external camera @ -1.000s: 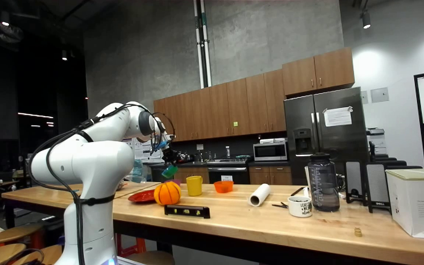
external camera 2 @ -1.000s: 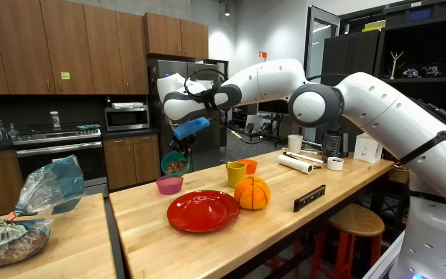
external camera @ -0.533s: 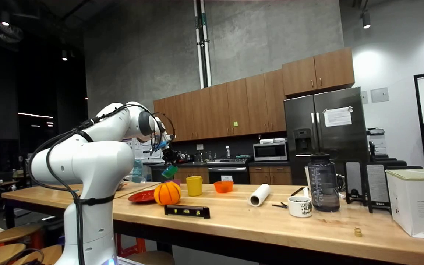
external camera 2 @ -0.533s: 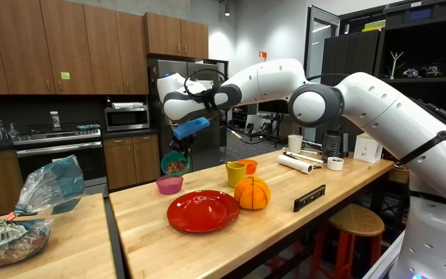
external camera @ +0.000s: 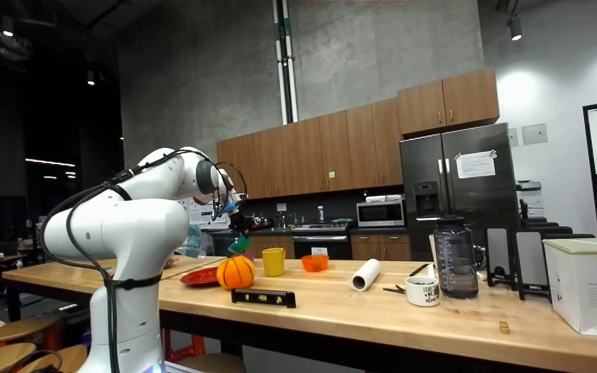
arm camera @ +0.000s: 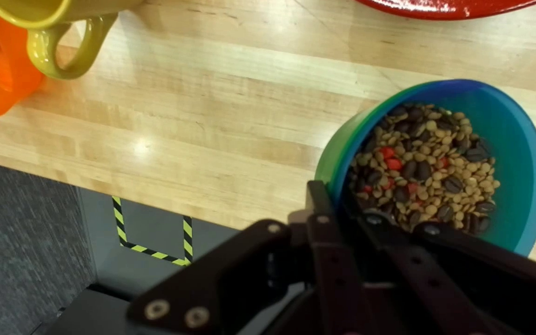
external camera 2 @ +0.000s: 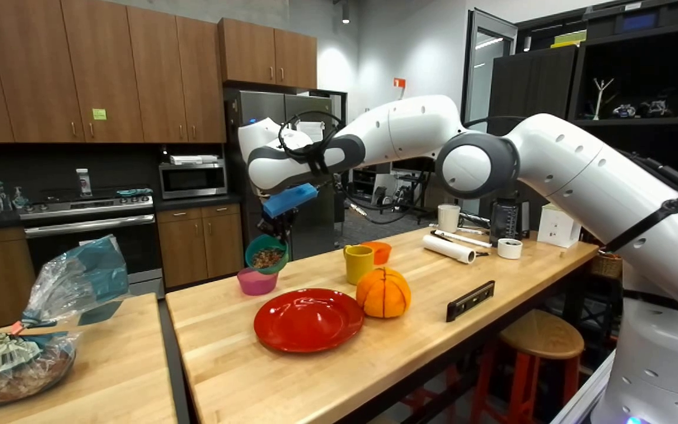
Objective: Pour the contents of the blue bowl into the pink bowl
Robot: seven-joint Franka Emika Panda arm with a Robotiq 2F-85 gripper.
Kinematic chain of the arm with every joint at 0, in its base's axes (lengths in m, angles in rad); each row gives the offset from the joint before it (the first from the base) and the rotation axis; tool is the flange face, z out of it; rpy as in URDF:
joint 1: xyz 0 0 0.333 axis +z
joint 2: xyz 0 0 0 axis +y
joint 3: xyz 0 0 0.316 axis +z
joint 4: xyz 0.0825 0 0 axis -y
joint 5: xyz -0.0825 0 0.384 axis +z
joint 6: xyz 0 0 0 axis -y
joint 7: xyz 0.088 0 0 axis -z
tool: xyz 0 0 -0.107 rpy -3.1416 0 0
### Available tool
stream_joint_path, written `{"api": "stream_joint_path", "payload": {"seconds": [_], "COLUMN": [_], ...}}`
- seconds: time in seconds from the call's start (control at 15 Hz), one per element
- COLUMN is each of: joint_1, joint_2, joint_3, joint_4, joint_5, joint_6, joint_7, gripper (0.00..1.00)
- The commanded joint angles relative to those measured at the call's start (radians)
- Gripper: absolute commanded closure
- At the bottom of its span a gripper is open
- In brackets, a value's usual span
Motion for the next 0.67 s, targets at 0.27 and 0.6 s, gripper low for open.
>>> {"api": "stream_joint_path", "payload": {"seconds": [0.27, 0.6], "joint_1": [0.009, 0.014], "joint_2": [0.045, 0.076], "joint_3": [-0.024, -0.043], "joint_4": [0.108, 0.163], "joint_5": [-0.029, -0.091], "joint_6": [0.011, 0.012], "joint_7": [-0.01, -0.011], "gripper": [0.98, 0.98]}}
